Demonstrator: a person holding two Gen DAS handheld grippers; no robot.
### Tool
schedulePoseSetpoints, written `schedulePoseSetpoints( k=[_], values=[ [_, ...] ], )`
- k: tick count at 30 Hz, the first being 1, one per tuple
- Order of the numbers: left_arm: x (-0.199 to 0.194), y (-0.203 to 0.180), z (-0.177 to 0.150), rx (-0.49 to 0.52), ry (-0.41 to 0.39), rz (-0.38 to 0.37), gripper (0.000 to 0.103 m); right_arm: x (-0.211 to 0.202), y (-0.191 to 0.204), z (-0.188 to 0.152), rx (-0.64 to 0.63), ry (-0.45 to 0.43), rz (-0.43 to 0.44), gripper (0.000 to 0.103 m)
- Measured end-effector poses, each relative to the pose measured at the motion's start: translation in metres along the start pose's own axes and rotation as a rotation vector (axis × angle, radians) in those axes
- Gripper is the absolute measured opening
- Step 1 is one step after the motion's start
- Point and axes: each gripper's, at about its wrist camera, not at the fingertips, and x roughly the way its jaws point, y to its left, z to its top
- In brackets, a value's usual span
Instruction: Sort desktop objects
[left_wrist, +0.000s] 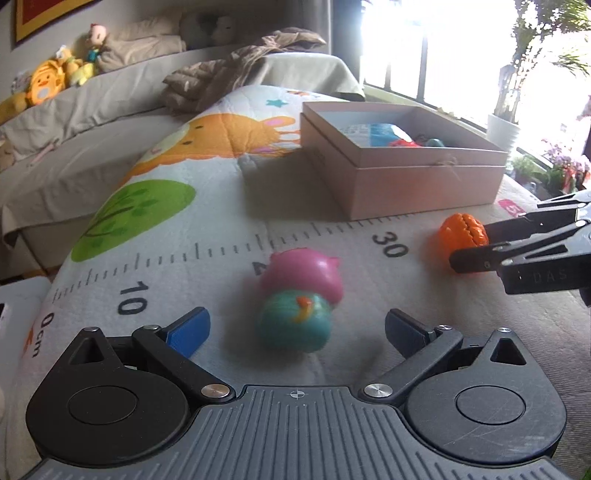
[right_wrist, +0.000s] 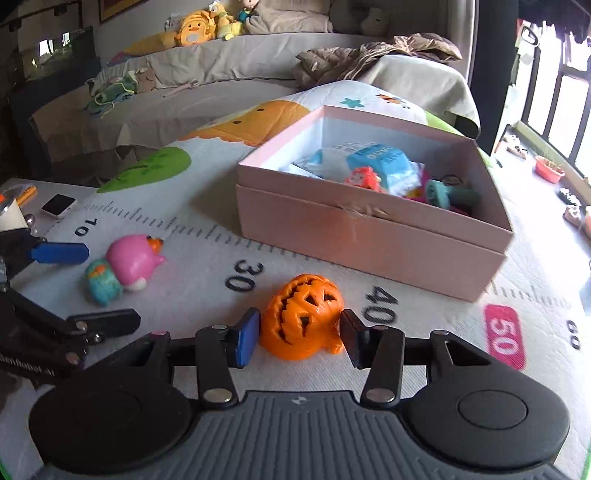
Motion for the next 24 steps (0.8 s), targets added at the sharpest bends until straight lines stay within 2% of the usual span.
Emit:
schedulePoseSetpoints(
  k=[3,6,7,8,10,12,14,16,17,20,23,24],
  values=[
    [0.006,-0.011,0.004,0.012,0.000,-0.029,0.103,-0.015,-0.012,-0.018,0.008,-0.018,-0.030,0.056],
    [0.011,-0.019,0.010,0.023,-0.010,-0.029,0.099,-0.023,-0.021,-0.023,0.019,-0.028,-0.040,0.056],
    [0.013,-0.020,0.011,0.024,-0.009,-0.019,0.095,-0.023,-0.023,-0.023,0.026,-0.034,-0.041,0.057],
    [0.016,-0.021,0.013,0.023,-0.003,-0.008,0.080,-0.024,-0.024,-0.023,0.037,-0.043,-0.039,0.059],
    [0.017,-0.020,0.013,0.012,-0.002,-0.001,0.072,-0.022,-0.023,-0.019,0.056,-0.066,-0.033,0.066],
    [0.014,-0.019,0.013,0.022,-0.006,0.008,0.056,-0.017,-0.018,-0.015,0.055,-0.079,-0.024,0.068],
    [0.010,-0.020,0.012,0.037,-0.005,0.011,0.052,-0.010,-0.013,-0.011,0.050,-0.080,-0.020,0.068],
    [0.005,-0.022,0.010,0.054,-0.006,0.023,0.051,-0.002,-0.007,-0.009,0.033,-0.073,-0.029,0.061],
    [0.002,-0.023,0.009,0.063,-0.007,0.027,0.051,0.000,-0.006,-0.008,0.026,-0.069,-0.033,0.050],
    [-0.005,-0.027,0.005,0.075,-0.005,0.024,0.050,-0.006,-0.005,-0.009,0.026,-0.075,-0.022,0.047],
    [-0.015,-0.031,0.006,0.081,-0.019,0.016,0.050,-0.022,-0.007,-0.011,0.011,-0.079,0.004,0.029],
    [-0.019,-0.034,0.008,0.087,-0.030,0.009,0.050,-0.030,-0.009,-0.011,0.006,-0.080,0.012,0.018]
  ],
)
